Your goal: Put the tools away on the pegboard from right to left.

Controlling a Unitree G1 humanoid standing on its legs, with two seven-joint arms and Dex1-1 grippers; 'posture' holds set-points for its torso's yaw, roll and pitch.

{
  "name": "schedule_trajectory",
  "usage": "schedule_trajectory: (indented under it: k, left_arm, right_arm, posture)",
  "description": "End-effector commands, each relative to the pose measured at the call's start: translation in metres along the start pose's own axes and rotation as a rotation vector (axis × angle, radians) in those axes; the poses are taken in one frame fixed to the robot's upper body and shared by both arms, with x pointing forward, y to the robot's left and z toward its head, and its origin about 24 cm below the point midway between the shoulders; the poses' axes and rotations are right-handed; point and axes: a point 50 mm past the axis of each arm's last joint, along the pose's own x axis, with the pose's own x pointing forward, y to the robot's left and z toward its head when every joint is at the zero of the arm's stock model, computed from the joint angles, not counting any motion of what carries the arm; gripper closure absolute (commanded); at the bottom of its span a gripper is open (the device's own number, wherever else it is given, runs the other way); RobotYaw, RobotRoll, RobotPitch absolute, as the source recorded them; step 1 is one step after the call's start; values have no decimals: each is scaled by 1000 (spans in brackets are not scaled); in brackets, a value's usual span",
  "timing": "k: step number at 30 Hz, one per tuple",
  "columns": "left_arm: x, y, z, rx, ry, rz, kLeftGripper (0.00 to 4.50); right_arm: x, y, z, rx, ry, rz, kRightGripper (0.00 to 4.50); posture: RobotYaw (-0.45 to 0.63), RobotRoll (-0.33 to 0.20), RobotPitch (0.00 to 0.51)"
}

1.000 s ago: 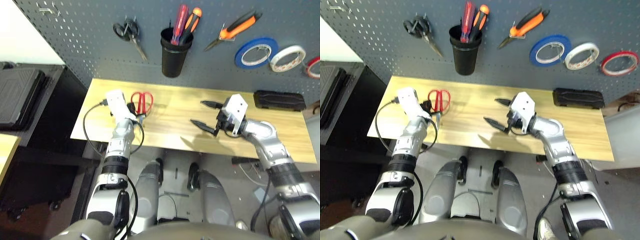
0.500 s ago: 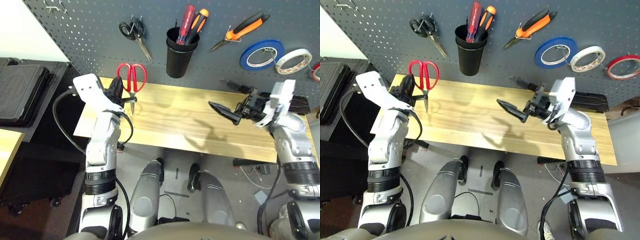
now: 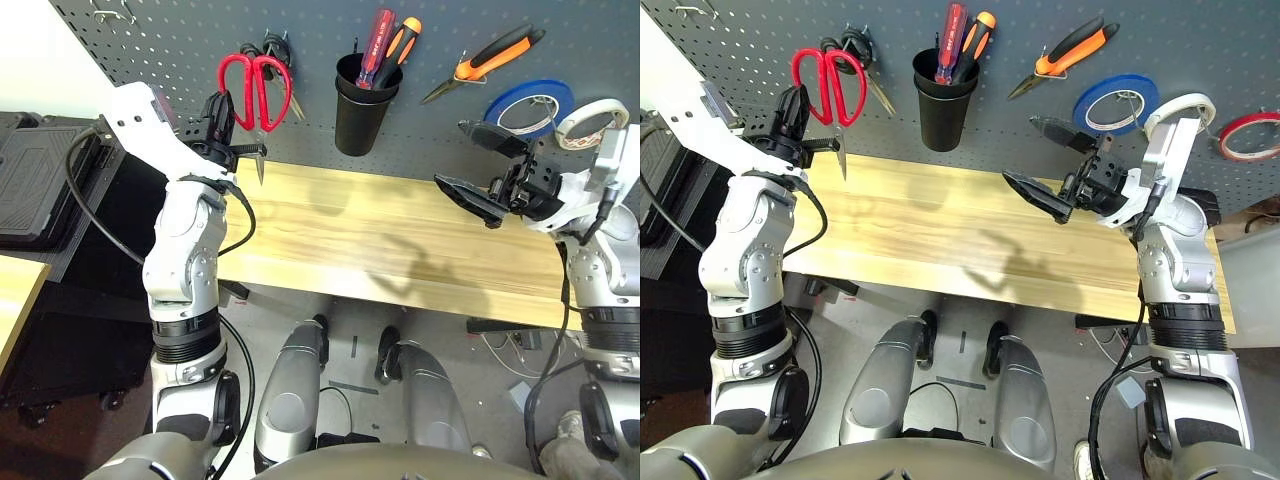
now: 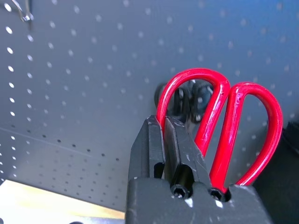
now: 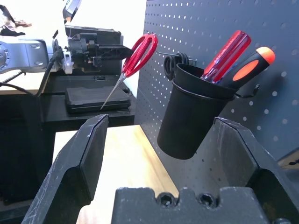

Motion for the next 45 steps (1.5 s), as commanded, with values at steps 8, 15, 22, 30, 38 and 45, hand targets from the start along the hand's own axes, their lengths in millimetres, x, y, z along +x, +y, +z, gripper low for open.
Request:
schedule_trajectory:
  k: [8, 15, 22, 30, 38, 45]
  left_arm:
    - [21, 9, 6, -3, -9, -8, 4484]
    - [46, 5, -13, 5, 45, -41, 4484]
    - [62, 0, -46, 41, 141, -87, 3836]
    - [40, 13, -78, 80, 239, -89, 867]
    - [-11, 32, -121, 159, 387, -73, 40]
    - [-41, 52, -144, 230, 437, -8, 40]
  right_arm:
    - [13, 5, 1, -1, -41, 3, 0]
    - [25, 6, -1, -8, -59, -5, 0]
    - [35, 14, -11, -9, -70, -33, 0]
    - [34, 23, -19, 4, -71, -86, 0]
    - [6, 19, -57, 50, 233, -391, 0]
    - [-25, 17, -82, 59, 409, -727, 0]
  posture:
    - [219, 0, 251]
    - [217, 0, 250]
    - [195, 0, 240]
    - [192, 0, 239]
    - [204, 0, 241]
    - [210, 0, 241]
